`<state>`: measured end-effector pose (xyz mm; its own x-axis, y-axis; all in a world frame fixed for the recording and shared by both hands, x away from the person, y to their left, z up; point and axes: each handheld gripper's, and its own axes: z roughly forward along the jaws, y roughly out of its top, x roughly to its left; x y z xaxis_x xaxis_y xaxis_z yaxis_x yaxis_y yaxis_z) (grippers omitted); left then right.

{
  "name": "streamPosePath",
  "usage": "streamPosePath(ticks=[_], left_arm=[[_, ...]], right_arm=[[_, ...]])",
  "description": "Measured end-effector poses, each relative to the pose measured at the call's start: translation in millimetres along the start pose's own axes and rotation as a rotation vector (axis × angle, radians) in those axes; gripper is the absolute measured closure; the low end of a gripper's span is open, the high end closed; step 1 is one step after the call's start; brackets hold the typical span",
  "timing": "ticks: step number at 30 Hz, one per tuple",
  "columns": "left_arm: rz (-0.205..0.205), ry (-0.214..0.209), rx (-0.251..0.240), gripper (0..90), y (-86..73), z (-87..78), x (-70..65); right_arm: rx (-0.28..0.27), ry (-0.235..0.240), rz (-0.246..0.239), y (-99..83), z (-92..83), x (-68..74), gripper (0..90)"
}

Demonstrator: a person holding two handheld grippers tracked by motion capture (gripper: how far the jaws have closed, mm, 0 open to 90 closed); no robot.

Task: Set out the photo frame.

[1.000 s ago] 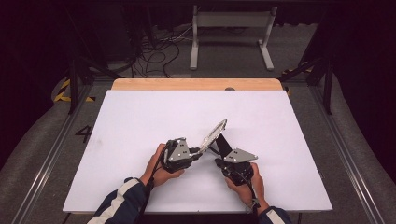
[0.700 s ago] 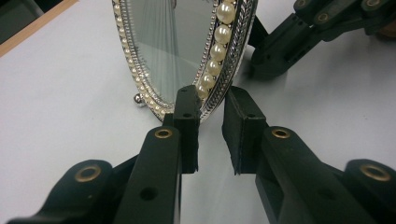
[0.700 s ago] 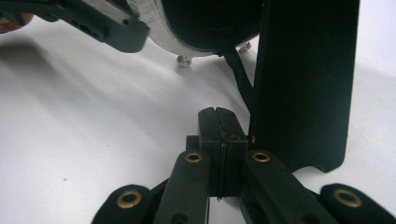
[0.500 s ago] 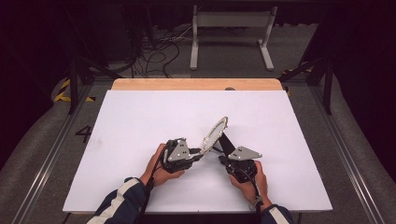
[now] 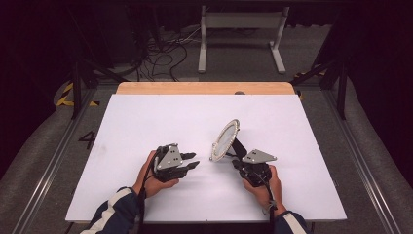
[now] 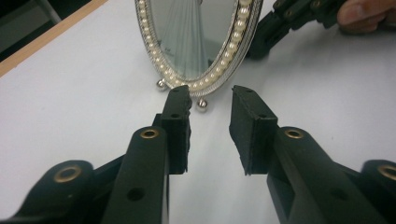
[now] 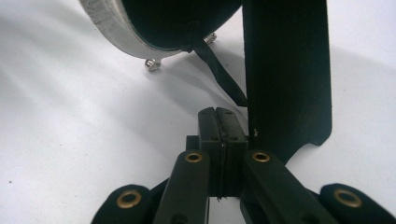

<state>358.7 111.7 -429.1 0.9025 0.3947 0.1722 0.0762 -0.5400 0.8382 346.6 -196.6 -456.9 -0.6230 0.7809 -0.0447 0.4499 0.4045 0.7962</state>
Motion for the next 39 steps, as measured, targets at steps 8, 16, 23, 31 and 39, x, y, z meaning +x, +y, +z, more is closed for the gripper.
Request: streamPosePath(ticks=[8,16,23,31,39], left_arm=[[-0.054,0.068,0.008,56.4,-21.0,-27.7,0.7],[-0.082,0.141,0.039,39.3,-40.5,-47.3,-2.5],[-0.094,0.143,0.056,29.8,-50.0,-55.7,-8.8],[-0.135,0.158,0.102,18.9,-58.4,-55.9,-3.1],[-0.145,0.159,0.095,15.1,-59.4,-54.6,-1.4]], right_arm=[[-0.003,-0.015,0.017,-0.2,-0.7,-6.7,90.0],[-0.003,-0.026,0.023,-0.4,0.1,-10.1,90.0],[-0.01,-0.034,0.022,-1.2,1.3,-15.0,89.8],[-0.011,-0.037,0.035,-1.2,1.2,-18.0,83.8],[-0.045,-0.002,0.029,3.2,-2.9,-4.6,67.7]])
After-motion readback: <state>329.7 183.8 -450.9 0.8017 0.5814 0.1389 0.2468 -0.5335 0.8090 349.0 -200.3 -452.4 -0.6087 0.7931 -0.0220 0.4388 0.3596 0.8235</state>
